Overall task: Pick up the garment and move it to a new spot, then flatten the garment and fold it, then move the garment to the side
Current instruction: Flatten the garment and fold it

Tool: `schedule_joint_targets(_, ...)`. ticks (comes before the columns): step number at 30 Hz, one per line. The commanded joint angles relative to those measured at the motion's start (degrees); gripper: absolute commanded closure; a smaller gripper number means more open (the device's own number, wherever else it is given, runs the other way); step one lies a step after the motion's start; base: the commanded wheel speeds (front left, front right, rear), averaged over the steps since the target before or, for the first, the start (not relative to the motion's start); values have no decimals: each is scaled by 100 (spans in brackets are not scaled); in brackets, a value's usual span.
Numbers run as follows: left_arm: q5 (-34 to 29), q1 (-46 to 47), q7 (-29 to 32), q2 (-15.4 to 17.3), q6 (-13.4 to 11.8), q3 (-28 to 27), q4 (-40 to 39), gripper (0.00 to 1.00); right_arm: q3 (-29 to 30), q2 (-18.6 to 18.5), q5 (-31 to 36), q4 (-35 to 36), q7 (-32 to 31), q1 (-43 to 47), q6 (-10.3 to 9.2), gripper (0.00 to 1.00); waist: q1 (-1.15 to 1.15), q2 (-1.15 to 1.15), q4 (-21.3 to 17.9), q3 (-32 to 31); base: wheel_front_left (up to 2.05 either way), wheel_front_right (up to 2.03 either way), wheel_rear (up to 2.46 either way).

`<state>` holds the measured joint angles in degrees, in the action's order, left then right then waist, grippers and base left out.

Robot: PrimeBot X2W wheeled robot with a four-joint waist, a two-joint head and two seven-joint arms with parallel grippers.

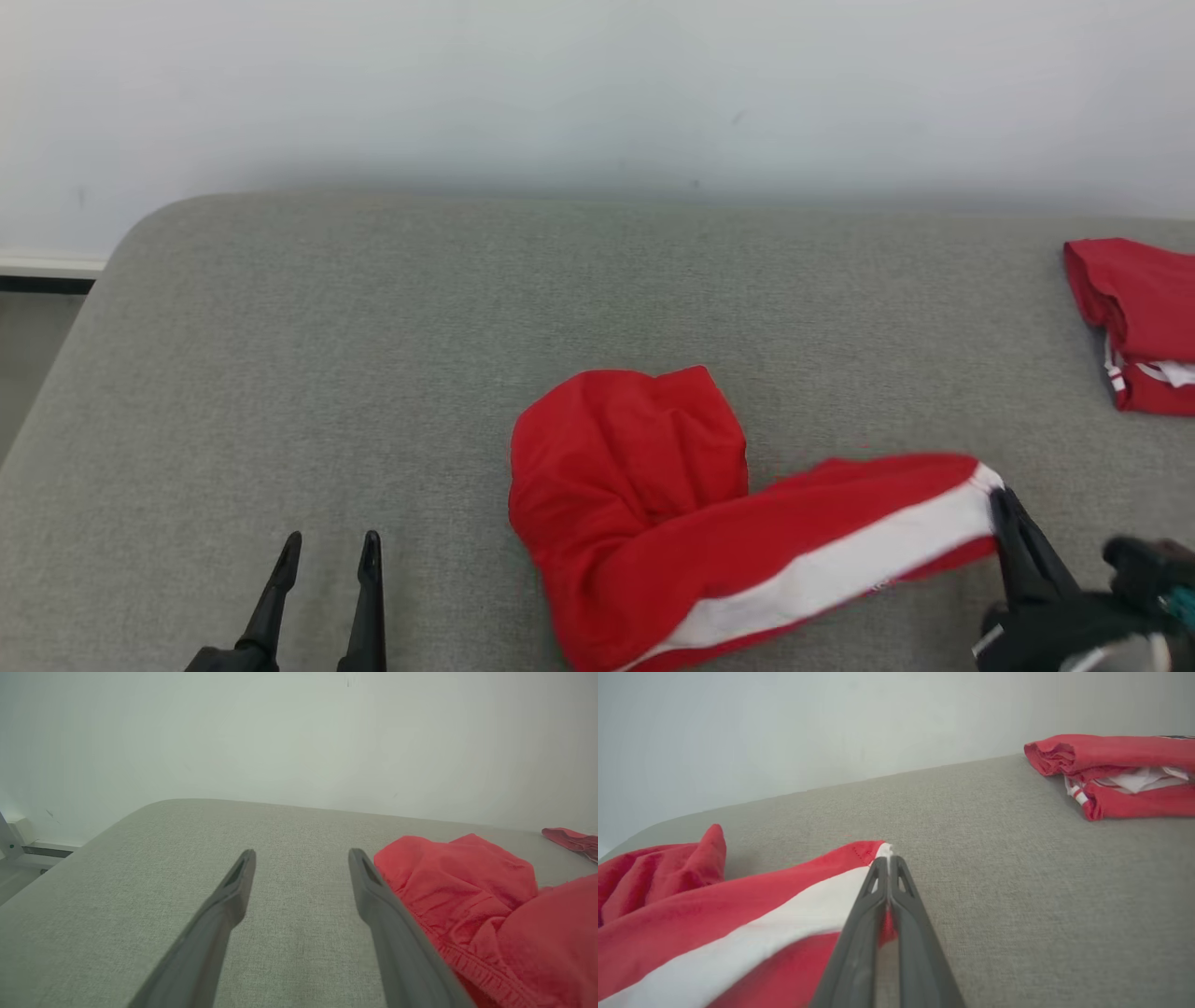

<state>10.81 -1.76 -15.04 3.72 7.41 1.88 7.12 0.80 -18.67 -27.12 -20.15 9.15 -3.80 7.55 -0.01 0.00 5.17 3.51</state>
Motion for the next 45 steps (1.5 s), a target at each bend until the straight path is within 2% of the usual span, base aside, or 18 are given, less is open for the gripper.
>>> schedule_joint_targets(1,37,36,-17,-9,3,1,15,0,100,103,60,167,-69,185,-16,100,1,0,-92,2,0,0,0)
schedule_joint_targets(6,29,37,-18,-4,7,48,57,0,655,581,235,1168,-602,1005,-16,100,1,0,-163,-17,0,0,0)
schedule_joint_targets(7,33,41,-17,-1,7,70,68,0,736,637,325,1294,-644,1103,-16,80,1,0,-166,-29,0,0,0)
schedule_joint_targets(8,42,45,-18,11,8,88,81,0,796,672,448,1409,-673,1183,-16,13,1,0,-166,-42,0,0,0)
schedule_joint_targets(9,51,48,-18,26,8,100,93,0,846,721,596,1534,-663,1243,-16,0,1,0,-168,-65,0,0,0)
schedule_joint_targets(12,76,16,-18,73,8,123,113,0,1014,939,904,1910,-584,1351,-16,0,1,0,-175,-151,0,0,0)
schedule_joint_targets(20,9,-216,-18,150,9,-35,-14,0,1127,1115,1287,2530,-247,1454,-16,0,1,0,-194,-388,0,0,0)
schedule_joint_targets(32,-40,-446,-17,153,9,-114,-155,0,1196,1347,1400,2729,110,1645,-16,0,1,0,-205,-459,0,0,0)
schedule_joint_targets(35,3,-488,-17,160,9,137,-53,0,1156,1376,1409,2699,151,1659,-16,0,1,0,-225,-444,0,0,0)
schedule_joint_targets(45,449,-402,-18,354,1,1676,857,0,1012,1373,1356,2550,213,1531,-16,0,1,0,-461,-365,0,0,0)
